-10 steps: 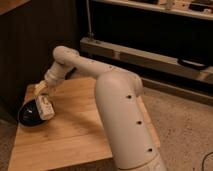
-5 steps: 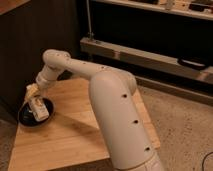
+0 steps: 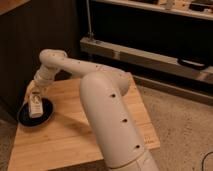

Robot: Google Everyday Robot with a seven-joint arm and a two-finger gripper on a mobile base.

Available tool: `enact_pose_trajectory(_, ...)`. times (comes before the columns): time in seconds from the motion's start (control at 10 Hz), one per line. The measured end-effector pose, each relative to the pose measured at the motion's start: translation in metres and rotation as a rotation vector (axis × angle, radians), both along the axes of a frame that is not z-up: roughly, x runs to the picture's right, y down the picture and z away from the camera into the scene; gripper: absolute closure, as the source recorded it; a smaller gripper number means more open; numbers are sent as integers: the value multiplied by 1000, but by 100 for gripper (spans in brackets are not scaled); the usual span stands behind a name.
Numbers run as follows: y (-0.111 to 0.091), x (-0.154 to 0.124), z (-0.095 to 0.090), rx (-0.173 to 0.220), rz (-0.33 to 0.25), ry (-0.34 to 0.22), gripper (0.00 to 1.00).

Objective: Place the bottle in the ceramic bowl

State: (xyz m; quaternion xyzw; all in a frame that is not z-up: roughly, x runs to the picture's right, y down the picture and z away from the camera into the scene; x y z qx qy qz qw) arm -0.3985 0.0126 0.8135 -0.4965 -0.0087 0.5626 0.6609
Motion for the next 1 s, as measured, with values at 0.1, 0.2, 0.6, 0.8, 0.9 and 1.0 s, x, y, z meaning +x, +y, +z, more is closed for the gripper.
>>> enact_pose_trajectory(0.1,0,0,3,-18,3,0,21)
enact_pose_trajectory(0.2,0,3,6,-25,7,-10,20)
enact_pose_trajectory(0.6,4,24,5,-9,101,-162,20)
enact_pose_trajectory(0.8,5,24,3,-6,109,-178,20)
enact_pose_trajectory(0.9,6,22,2,-7,107,-180,20)
enact_pose_trajectory(1.0,5,22,2,-7,109,-179,20)
